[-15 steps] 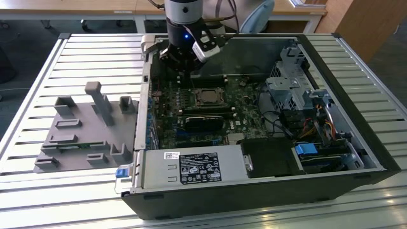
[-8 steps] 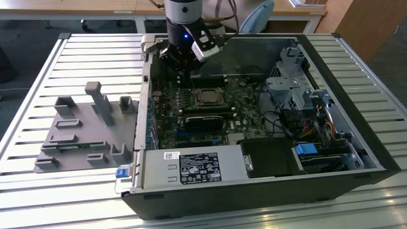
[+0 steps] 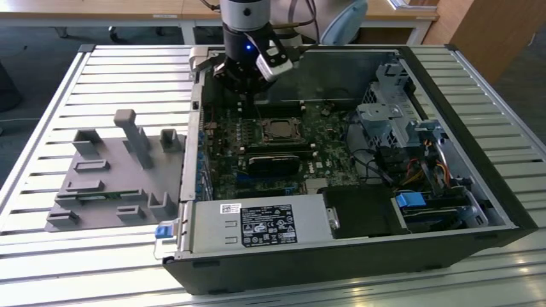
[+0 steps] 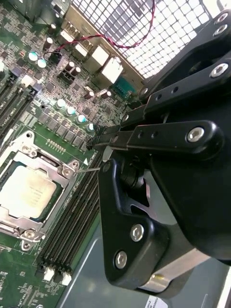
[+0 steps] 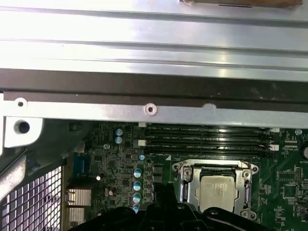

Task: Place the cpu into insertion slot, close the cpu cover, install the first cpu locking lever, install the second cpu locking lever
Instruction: 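Install the first cpu locking lever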

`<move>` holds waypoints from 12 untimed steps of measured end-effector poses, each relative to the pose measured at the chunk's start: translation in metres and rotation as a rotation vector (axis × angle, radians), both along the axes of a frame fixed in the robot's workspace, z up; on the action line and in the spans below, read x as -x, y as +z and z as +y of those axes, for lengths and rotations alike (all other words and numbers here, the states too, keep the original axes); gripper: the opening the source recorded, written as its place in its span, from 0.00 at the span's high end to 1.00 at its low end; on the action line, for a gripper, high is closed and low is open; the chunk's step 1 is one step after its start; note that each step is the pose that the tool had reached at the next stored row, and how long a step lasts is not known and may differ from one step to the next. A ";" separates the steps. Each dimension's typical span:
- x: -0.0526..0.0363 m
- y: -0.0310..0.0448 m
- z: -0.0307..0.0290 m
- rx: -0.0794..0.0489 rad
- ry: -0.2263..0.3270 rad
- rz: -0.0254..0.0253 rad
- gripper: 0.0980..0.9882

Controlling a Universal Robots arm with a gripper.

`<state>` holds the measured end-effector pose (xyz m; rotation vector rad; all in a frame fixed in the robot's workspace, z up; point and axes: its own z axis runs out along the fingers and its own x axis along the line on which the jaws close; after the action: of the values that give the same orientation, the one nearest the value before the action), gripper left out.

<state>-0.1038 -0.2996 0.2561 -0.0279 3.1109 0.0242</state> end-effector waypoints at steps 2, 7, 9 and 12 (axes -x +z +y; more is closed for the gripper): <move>0.0008 -0.0002 0.0009 0.000 0.000 -0.0001 0.98; 0.0025 -0.0010 0.0035 0.000 -0.002 -0.0001 0.98; 0.0030 -0.0011 0.0042 0.000 -0.003 0.0000 0.98; 0.0035 -0.0012 0.0056 0.000 -0.004 -0.0001 0.98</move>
<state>-0.1073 -0.2941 0.2549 -0.0213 3.1108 0.0243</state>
